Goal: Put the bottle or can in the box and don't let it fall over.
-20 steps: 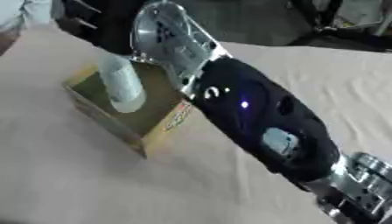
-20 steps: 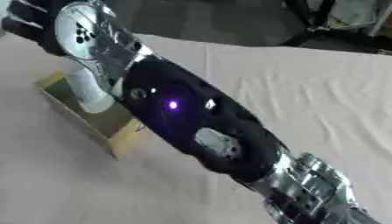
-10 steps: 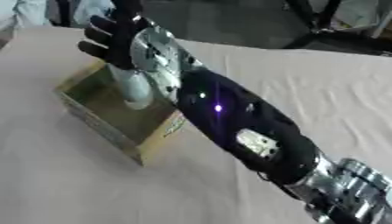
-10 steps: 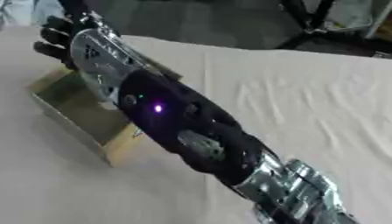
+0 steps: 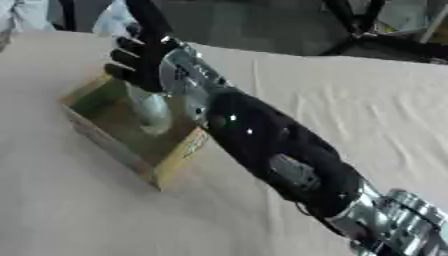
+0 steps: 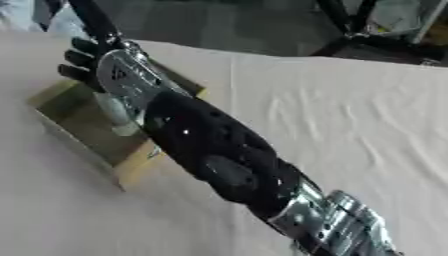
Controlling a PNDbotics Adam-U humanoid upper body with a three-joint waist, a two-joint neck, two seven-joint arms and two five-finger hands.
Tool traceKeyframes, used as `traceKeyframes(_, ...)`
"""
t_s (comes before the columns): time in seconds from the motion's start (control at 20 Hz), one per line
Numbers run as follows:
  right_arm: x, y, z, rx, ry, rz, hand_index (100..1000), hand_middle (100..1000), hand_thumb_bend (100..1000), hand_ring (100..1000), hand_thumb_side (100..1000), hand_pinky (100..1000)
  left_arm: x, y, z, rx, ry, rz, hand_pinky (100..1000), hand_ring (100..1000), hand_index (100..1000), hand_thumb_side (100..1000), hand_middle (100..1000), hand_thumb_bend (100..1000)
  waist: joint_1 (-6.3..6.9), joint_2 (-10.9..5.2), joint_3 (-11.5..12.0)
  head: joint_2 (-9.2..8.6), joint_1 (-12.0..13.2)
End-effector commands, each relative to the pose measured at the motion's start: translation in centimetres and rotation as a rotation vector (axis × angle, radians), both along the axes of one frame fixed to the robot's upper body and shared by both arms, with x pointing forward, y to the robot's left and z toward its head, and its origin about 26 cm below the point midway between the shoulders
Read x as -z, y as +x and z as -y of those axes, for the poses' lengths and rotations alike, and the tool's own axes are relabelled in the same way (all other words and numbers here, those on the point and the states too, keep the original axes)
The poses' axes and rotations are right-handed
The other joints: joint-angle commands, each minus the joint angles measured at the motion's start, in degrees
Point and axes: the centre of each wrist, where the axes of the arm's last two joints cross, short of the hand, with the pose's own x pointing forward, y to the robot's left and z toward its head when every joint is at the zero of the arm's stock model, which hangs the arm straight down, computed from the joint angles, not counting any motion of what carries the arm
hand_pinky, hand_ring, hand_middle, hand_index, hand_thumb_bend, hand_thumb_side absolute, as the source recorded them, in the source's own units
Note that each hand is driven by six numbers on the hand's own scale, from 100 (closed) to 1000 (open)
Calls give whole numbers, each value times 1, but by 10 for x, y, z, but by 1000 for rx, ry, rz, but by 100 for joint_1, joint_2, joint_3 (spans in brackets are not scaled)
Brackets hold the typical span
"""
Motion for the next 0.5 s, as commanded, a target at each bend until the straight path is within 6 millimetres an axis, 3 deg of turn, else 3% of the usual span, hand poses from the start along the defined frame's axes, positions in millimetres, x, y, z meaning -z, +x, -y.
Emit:
traceKeyframes(0.05,-8,0,7,20,-2,-19,942,100,469,100,465,100,-8,-4,-9,-44,12,30,967,887,853,851,1000,198,57,-177,-32,53,38)
traceKeyframes(0.5,2,6,44,109,-22,-91,945,100,493,100,437,100,-3,-8,-19,-104,10,24,967,886,852,845,1000,199,66,-343,-266,178,242)
